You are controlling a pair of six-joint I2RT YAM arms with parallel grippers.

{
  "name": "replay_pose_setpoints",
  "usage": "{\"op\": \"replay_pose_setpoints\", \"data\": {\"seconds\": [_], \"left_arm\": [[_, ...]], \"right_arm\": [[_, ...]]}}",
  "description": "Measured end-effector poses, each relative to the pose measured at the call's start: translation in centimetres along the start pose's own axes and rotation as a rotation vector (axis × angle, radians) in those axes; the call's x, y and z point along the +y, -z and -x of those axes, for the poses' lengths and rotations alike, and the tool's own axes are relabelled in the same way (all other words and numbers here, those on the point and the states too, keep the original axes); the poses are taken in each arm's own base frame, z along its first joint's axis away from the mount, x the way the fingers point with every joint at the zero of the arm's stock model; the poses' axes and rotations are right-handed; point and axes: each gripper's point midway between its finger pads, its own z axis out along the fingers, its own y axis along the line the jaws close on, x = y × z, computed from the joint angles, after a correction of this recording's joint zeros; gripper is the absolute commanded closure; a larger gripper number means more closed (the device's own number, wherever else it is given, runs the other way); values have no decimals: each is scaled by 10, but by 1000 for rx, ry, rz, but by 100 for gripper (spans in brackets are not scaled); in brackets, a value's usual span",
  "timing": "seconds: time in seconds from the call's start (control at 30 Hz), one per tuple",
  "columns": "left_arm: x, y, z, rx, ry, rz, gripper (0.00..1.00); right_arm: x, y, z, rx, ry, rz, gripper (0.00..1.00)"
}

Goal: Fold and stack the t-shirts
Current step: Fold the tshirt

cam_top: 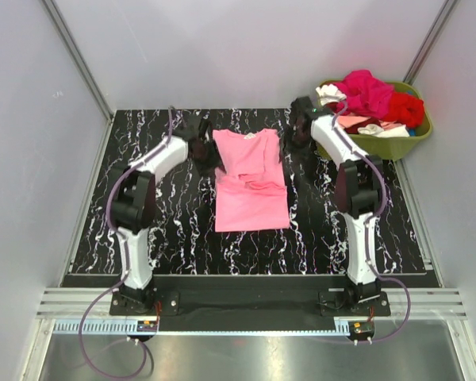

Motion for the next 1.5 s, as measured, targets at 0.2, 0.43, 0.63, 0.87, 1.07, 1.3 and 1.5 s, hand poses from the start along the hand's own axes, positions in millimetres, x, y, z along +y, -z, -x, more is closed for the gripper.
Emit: {"op": "replay_pose_setpoints", "data": {"seconds": [0.2,0.43,0.63,0.87,1.07,1.3,1.5], "left_arm": [[-10,35,84,-104,52,-70,43],[-1,91,45,-154,30,-106,51],[6,79,-41,-66,-30,-113,54],[-1,53,-66,-20,-63,-120,59],[1,23,-64,19,-57,-93,59],[-18,-8,-36,23,-66,-102,60],[-24,-30,8,13,-73,-92,61]], "right_arm": [[-14,37,65,-126,-42,44,44],[-36,66,-26,-8,-59,112,67],[-6,48,-84,101,28,192,86],[4,14,-103,182,69,194,90],[7,-9,-82,181,98,170,91],[12,-23,-42,147,100,171,91],[-4,-42,5,112,47,174,94]]}}
